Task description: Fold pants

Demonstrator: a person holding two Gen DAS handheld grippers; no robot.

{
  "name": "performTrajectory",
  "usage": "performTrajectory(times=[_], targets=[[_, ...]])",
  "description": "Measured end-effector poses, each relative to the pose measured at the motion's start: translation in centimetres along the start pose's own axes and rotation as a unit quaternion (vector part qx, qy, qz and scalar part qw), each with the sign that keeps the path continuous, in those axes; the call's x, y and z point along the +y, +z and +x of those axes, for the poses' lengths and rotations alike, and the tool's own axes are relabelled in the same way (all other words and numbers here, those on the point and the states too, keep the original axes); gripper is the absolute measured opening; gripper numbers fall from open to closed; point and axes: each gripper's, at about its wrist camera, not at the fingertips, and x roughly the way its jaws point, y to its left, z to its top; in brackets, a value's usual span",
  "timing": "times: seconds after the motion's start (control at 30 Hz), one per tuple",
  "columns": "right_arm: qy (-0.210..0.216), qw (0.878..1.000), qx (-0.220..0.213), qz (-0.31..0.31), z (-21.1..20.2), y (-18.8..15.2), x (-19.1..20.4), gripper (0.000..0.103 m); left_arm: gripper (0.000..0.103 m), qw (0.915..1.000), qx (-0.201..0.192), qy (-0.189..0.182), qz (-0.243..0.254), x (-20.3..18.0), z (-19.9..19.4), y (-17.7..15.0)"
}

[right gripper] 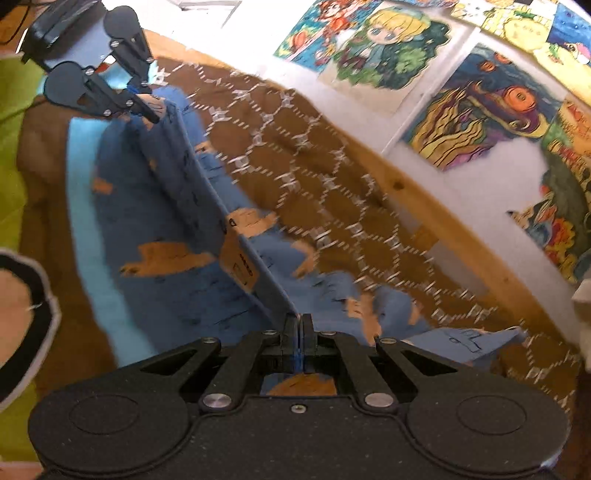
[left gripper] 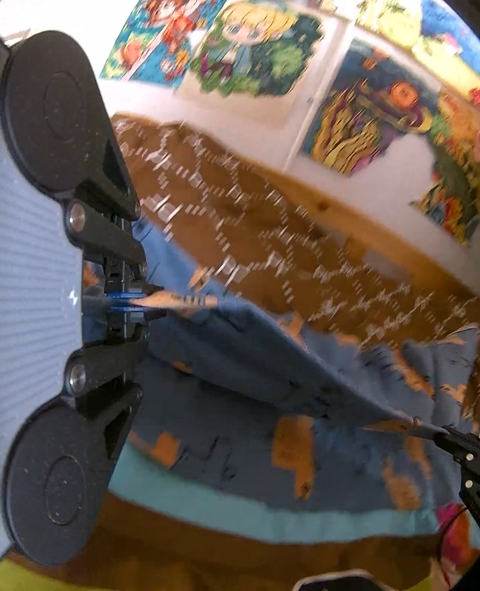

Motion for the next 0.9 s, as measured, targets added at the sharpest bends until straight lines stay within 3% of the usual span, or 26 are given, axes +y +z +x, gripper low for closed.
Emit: performTrajectory(times=[0.07,0.2,0.3,0.37,0.53,0.67,0.7,0.73,0.77,0.9], targets=[[-0.002,1.000,0.003,0.013,0.1,-0.5,0.6,0.000,0.017,0.9996,0.011,-0.005,-0.024,0.2,-0.1,-0.5],[-0.002,0.999,0.011,0.046,0.6,-1.1,0.7,0.000,0.051,0.9937,0.031,-0.020,-0.106,1.9,-0.6,-1.4],[0.003,0.999,0.012,0.039,0.5,-1.3,0.9,0.000,0.058,0.9792,0.049,-0.025,-0.195,3.4,-1.7,-2.5],[0.004,0.999,0.015,0.043,0.6,-1.5,0.8,0.000,0.058,0.9588,0.072,-0.036,-0.272,4.7,-2.1,-3.5],[0.005,0.999,0.019,0.045,0.6,-1.8,0.8,0.011,0.058,0.8769,0.098,-0.059,-0.467,8.2,-1.9,-5.8],[0.005,0.999,0.018,0.036,0.8,-1.8,1.1,0.014,0.053,0.8149,0.123,-0.073,-0.562,9.7,0.3,-7.0],[0.006,0.999,0.018,0.035,0.8,-1.8,1.1,0.014,0.045,0.8052,0.126,-0.074,-0.575,9.9,0.6,-7.1],[0.007,0.999,0.017,0.035,0.9,-1.8,1.2,0.014,0.033,0.7994,0.127,-0.076,-0.582,10.0,0.9,-7.1],[0.008,0.999,0.017,0.036,0.8,-1.8,1.2,0.014,0.028,0.7954,0.131,-0.079,-0.587,10.2,1.1,-7.0],[0.010,0.999,0.013,0.037,0.7,-1.7,1.2,0.010,0.021,0.7980,0.155,-0.063,-0.579,10.2,1.1,-5.9]])
